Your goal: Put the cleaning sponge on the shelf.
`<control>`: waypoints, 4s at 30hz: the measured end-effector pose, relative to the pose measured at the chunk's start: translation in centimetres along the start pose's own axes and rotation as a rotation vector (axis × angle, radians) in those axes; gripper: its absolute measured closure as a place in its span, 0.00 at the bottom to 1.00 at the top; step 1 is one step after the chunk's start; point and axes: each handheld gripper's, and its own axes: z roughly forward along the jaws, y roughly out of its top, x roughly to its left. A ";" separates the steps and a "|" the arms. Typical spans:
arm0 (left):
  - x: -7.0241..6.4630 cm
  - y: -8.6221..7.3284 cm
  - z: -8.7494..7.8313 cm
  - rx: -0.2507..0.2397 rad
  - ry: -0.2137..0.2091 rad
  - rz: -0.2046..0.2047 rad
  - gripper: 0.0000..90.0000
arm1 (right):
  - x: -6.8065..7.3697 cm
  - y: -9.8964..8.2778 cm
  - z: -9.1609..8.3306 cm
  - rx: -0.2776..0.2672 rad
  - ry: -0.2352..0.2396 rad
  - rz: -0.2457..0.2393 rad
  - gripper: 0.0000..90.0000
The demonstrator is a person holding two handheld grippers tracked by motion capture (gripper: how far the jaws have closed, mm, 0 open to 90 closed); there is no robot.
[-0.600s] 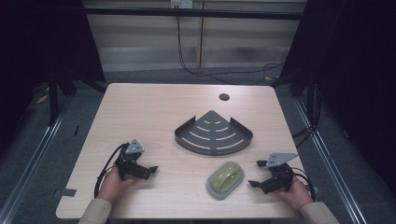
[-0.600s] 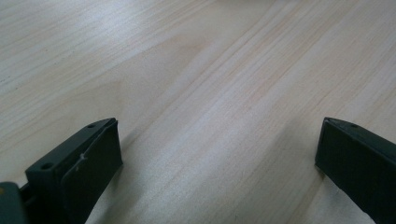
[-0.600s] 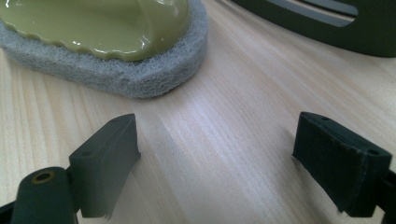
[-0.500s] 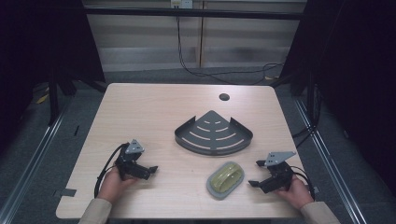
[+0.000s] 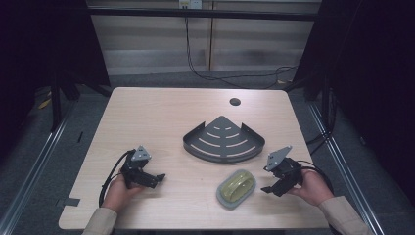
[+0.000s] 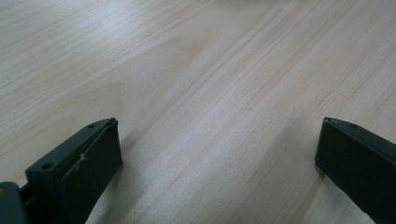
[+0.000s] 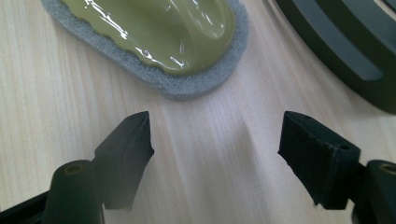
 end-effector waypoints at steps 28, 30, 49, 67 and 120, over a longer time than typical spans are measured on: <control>0.2 0.0 0.0 0.002 -0.001 0.008 0.00 | 1.4 8.0 0.3 0.167 0.051 -0.274 0.31; 0.2 0.0 0.0 0.003 -0.001 0.009 0.00 | 1.4 8.2 0.5 0.168 0.053 -0.274 0.31; 0.2 0.0 0.0 0.001 -0.005 0.009 0.00 | 2.4 10.7 2.5 0.250 0.121 -0.368 0.54; 0.3 0.0 0.0 0.000 -0.009 0.012 0.00 | 0.9 10.4 -0.5 0.264 0.118 -0.296 0.79; 0.3 0.1 0.0 0.002 -0.012 0.008 0.00 | -5.0 12.0 -6.5 0.284 -0.010 -0.102 0.79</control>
